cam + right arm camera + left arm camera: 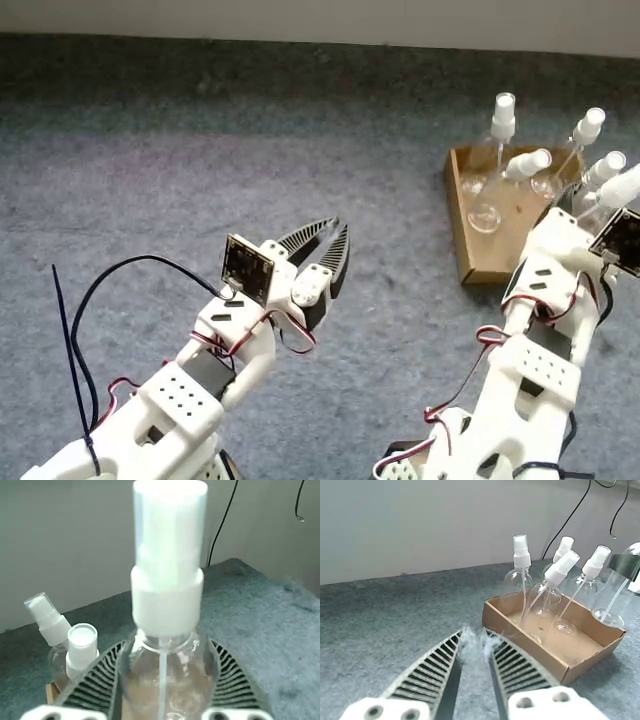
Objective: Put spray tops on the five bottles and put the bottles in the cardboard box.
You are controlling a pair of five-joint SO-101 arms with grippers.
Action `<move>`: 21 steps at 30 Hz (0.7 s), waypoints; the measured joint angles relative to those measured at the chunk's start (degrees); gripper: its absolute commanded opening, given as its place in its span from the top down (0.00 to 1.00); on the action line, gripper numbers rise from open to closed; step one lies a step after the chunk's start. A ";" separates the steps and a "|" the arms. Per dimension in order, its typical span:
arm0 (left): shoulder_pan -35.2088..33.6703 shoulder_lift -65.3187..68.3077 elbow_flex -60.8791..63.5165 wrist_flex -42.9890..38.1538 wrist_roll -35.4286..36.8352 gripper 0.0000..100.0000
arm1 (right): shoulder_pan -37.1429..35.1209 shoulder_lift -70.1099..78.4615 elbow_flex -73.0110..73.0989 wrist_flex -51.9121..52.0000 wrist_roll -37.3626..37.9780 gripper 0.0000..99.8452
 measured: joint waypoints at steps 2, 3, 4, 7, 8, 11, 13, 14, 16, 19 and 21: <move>0.00 0.00 0.00 0.00 0.00 0.99 | 0.00 1.32 0.00 -3.87 0.00 0.89; 0.09 0.00 0.00 0.00 0.00 0.99 | 0.00 2.20 0.00 -5.36 0.00 0.89; 0.09 0.00 0.00 0.00 0.00 0.99 | 0.00 3.08 0.00 -6.51 -0.09 0.89; 0.00 0.00 0.00 0.00 0.00 0.99 | 0.18 6.68 0.00 -8.62 -0.09 0.89; 0.00 0.00 0.00 0.00 0.00 0.99 | 0.18 8.18 0.00 -9.49 -0.09 0.89; 0.09 0.00 0.00 0.00 0.00 0.99 | 0.18 12.75 0.00 -13.10 -0.09 0.89; 0.09 0.00 0.00 0.00 0.00 0.99 | 0.18 15.82 0.00 -15.65 -0.09 0.89; 0.09 0.00 0.00 0.00 0.00 0.99 | 0.18 17.14 0.00 -16.88 -0.09 0.89; 0.09 0.00 0.00 0.00 0.00 0.99 | 0.18 19.96 0.00 -19.16 -0.09 0.89; 0.09 0.00 0.00 0.00 0.00 0.99 | 0.18 23.74 0.00 -21.89 -0.09 0.89; 0.09 0.00 0.00 0.00 0.00 0.99 | 0.18 26.02 0.00 -23.56 -0.09 0.89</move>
